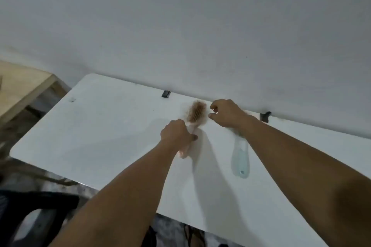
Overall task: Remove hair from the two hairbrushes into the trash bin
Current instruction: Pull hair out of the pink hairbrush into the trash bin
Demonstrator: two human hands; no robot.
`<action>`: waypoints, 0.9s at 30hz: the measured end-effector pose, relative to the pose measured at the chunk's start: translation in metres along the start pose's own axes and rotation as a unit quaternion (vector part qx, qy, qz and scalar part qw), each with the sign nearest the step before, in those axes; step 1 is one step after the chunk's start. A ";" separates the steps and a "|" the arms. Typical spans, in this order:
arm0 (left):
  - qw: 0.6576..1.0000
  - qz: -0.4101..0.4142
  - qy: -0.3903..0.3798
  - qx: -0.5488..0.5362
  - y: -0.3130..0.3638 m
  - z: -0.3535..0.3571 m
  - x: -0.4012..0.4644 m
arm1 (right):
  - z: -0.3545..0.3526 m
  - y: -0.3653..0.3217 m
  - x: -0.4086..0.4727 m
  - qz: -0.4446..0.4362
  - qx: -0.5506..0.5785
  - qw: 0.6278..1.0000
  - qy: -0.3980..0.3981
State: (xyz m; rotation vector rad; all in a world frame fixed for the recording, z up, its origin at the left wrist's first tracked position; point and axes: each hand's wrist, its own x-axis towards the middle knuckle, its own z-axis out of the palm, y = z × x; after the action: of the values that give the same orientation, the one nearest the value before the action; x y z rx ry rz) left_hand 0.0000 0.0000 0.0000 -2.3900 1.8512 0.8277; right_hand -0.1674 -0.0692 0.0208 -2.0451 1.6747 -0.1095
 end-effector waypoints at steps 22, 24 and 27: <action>0.923 -0.106 -0.020 -0.370 -0.059 -0.022 -0.048 | 0.018 -0.057 0.036 0.105 0.332 0.923 -0.161; 0.906 -0.130 -0.017 -0.402 -0.075 -0.027 -0.063 | 0.021 -0.077 0.031 0.081 0.326 0.921 -0.196; 0.864 -0.151 -0.021 -0.480 -0.102 -0.030 -0.086 | 0.031 -0.108 0.020 0.047 0.310 0.923 -0.221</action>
State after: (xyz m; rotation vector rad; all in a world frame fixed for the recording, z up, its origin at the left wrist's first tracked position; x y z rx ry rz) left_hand 0.0902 0.0989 0.0291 -2.9546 1.0647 2.0924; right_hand -0.0544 -0.0642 0.0338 -1.3840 1.2418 -0.1157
